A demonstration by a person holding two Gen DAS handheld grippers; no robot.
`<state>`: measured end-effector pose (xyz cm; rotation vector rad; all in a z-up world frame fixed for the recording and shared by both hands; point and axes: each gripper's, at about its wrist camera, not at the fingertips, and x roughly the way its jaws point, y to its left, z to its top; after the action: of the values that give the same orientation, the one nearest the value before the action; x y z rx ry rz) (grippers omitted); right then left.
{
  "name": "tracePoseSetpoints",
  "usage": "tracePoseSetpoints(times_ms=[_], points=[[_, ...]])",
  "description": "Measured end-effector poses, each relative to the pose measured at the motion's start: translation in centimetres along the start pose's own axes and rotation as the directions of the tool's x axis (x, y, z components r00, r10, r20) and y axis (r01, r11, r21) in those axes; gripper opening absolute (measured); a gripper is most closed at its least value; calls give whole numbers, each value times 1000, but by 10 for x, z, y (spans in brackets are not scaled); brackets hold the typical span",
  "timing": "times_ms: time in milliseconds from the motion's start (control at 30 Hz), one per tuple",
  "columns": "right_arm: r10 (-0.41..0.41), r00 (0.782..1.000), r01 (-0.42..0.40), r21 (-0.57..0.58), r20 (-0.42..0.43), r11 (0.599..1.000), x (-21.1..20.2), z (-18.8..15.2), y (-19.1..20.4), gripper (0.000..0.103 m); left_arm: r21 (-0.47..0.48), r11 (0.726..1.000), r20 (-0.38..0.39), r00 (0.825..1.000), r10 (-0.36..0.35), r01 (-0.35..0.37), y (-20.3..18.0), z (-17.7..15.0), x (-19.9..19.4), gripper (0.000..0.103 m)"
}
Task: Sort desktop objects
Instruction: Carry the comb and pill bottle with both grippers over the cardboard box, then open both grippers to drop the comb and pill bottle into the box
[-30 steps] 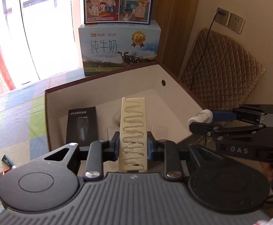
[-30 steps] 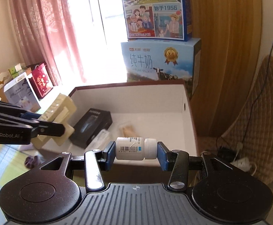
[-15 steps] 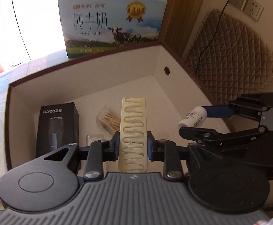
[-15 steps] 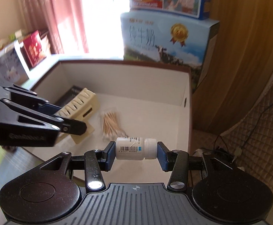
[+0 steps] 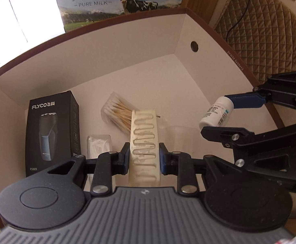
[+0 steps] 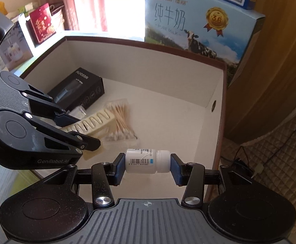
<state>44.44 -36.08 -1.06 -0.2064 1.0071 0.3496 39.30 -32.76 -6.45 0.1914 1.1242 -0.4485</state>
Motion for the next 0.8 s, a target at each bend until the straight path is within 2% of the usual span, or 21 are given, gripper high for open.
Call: tracePoseSetpoints(times_ms=[167, 600, 800], points=[[2, 1000, -2, -26, -24, 1000, 6, 2, 0, 44, 5, 1000, -1, 1000, -6, 6, 0, 0, 3, 24], [-19, 998, 13, -91, -66, 996, 16, 5, 3, 44, 19, 999, 24, 999, 47, -48, 7, 2, -5, 43], [-60, 997, 52, -139, -55, 989, 20, 5, 7, 45, 16, 997, 25, 997, 77, -78, 15, -1, -7, 53]])
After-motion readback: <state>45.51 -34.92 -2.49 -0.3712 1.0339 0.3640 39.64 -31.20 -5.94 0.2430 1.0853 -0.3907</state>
